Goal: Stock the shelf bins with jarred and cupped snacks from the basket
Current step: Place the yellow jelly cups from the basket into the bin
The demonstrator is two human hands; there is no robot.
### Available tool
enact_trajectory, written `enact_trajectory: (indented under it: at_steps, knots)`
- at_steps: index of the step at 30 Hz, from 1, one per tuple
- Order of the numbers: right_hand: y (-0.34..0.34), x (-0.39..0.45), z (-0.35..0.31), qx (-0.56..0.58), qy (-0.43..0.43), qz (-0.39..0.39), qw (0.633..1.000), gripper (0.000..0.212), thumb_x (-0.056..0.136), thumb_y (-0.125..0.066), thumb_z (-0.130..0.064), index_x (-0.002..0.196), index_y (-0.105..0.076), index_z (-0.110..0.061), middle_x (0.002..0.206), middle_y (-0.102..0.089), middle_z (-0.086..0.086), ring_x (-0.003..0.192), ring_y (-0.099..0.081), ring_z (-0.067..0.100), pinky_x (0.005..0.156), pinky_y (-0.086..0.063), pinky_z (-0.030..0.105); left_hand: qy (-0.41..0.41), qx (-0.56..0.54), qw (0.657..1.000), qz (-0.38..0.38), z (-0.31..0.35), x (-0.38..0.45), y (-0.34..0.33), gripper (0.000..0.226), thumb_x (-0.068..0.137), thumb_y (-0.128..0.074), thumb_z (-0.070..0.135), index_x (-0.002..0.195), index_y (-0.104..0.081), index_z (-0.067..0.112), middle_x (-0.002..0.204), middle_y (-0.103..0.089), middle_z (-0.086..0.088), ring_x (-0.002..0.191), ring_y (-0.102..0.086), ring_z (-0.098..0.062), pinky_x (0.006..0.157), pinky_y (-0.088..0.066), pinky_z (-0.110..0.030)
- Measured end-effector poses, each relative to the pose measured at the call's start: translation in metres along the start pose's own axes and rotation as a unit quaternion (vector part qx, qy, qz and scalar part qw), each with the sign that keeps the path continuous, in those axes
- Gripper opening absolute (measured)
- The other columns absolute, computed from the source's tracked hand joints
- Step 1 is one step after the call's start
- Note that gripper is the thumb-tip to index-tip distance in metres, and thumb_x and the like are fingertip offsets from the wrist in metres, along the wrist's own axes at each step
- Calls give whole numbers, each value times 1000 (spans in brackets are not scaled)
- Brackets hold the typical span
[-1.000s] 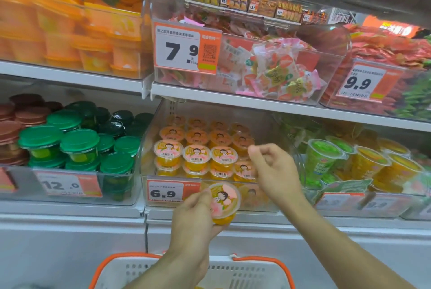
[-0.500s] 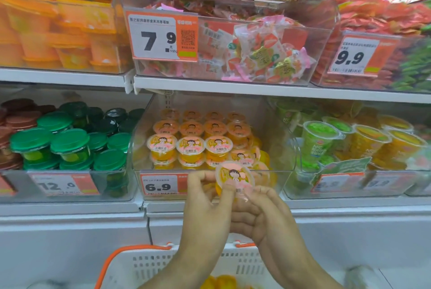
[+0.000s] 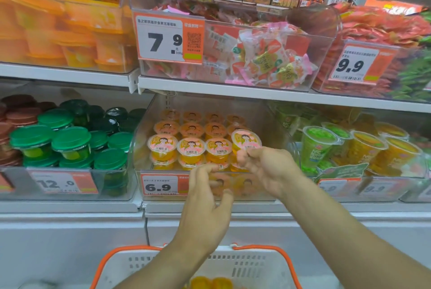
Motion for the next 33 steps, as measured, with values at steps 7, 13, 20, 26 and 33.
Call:
enact_trajectory:
  at_steps: [7,13,20,26,33]
  knots:
    - [-5,47,-1,-66,-46,50,995,34,99,-40,13,133,-44,15,85,-54,16,53,-62,17,35,-47,18,-35,52,998,-9,-5,2,1,31,91,-59,19,112,-41,32,114,-35,19,103,-47,5,82,-47,-24]
    - [-2,52,0,-142,-113,46,982,44,101,-33,9,145,-35,5,115,-57,27,47,-65,16,35,-46,18,-36,57,998,-13,-7,4,3,28,91,-59,20,108,-40,32,114,-36,15,102,-45,4,76,-42,-15]
    - [6,28,-12,-195,-111,-10,974,26,100,-48,1,125,-50,9,89,-61,24,48,-66,18,38,-49,19,-51,41,998,3,0,1,8,33,88,-60,11,99,-42,36,111,-36,19,100,-48,5,70,-44,-13]
    - [23,-36,9,-286,160,12,945,9,91,-59,0,85,-64,-5,71,-62,18,41,-50,20,34,-34,21,23,138,987,-77,-34,-4,3,9,90,-52,18,86,-52,26,81,-59,10,75,-57,-13,66,-48,-34]
    - [70,-64,253,-521,29,-149,840,10,88,-62,-14,85,-67,-22,81,-68,-8,76,-65,15,70,-45,23,271,369,834,-307,-212,-106,-27,43,89,-48,45,120,-55,15,129,-57,-12,117,-56,-31,94,-48,-38]
Point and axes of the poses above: each hand's wrist, its own x-axis towards the middle knuckle, its own y-axis out of the back of the hand, z = x × y, the point moved 5 cm from there along x, towards the middle knuckle
